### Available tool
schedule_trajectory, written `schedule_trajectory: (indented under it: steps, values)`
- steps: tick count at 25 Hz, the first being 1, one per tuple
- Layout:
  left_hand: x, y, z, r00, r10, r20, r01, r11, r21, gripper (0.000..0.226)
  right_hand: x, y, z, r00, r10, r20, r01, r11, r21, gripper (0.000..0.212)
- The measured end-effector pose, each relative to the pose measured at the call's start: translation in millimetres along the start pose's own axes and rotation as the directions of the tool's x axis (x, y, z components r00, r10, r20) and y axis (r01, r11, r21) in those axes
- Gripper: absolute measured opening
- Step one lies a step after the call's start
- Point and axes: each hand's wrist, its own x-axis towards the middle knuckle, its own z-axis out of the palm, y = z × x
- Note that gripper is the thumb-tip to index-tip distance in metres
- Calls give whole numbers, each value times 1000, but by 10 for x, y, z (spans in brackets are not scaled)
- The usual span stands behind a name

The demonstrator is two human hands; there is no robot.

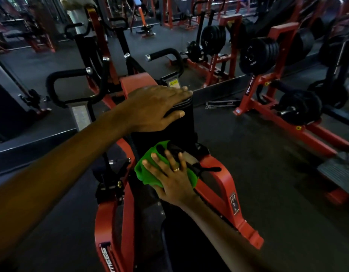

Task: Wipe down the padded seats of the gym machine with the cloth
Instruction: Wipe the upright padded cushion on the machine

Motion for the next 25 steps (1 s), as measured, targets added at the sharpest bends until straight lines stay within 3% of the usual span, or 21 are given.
schedule_trajectory:
  steps: [4,6,10,16,20,25]
  values:
    - [41,-14,30,1000,20,-2,-20,999,-45,73,419,29,-110,950,273,-152,-251,957,149,59]
    - [41,-16,26,1000,15,-6,-15,998,-53,71,434,-17,-44,931,305,-200,-274,947,167,62]
    - [19,32,20,1000,-2,-19,1,1000,-27,71,-149,5,228,920,351,-171,-324,931,168,68]
    - [-23,115,-3,998,1,-67,5,995,102,67,275,-10,31,775,604,-186,-521,777,353,70]
    - [-235,65,84,988,19,-153,12,980,197,64,22,30,142,794,585,-166,-512,791,335,71]
    - [-531,-19,262,915,14,-403,42,991,129,53,-8,110,96,833,539,-126,-469,808,356,65]
